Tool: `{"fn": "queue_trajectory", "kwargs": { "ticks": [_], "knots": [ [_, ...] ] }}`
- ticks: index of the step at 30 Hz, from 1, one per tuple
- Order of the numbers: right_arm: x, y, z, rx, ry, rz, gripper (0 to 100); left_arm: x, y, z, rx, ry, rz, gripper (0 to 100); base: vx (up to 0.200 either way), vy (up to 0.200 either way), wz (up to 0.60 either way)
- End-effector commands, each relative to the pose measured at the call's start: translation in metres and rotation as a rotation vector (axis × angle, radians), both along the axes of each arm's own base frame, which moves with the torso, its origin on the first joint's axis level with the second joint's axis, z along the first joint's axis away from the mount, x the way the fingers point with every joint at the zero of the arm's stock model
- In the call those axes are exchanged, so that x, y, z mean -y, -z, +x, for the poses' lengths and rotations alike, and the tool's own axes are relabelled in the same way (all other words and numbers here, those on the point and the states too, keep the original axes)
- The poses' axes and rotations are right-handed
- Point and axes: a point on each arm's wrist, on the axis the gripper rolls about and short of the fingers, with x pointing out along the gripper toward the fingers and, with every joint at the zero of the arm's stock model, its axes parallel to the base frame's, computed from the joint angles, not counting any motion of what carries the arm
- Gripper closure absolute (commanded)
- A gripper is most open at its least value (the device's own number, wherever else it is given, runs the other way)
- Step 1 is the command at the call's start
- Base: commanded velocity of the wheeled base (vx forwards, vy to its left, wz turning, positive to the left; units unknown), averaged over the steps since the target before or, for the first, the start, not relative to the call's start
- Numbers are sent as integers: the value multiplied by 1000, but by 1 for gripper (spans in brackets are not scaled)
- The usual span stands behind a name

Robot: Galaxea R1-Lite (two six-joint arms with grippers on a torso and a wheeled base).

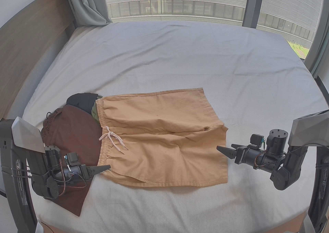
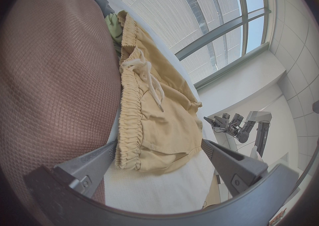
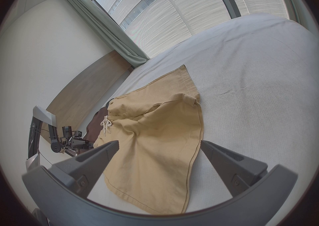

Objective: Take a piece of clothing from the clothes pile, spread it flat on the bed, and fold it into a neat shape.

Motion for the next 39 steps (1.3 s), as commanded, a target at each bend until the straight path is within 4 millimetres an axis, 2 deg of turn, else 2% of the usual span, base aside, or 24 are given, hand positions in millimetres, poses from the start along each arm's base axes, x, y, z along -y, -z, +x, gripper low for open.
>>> {"fn": "queue_trajectory", "kwargs": {
  "ticks": [1,12,13,26,32,39],
  "knots": [
    [-1,1,0,-2,-2,0,0,0,-7,1,25,1,2,0,0,0,0],
    [0,0,0,0,3,-1,0,1,-2,-1,3,3,1,0,0,0,0],
    [0,0,0,0,3,-1,0,1,-1,-2,-1,3,0,100,0,0,0],
    [0,0,-1,-3,1,-1,0,0,5,-1,-8,3,2,100,0,0,0],
    [1,6,-11,-32,-16,-34,0,1,4,-1,-6,6,3,100,0,0,0],
    [3,23,-26,-96,-39,-90,0,1,4,-1,1,11,8,100,0,0,0]
  ]
}}
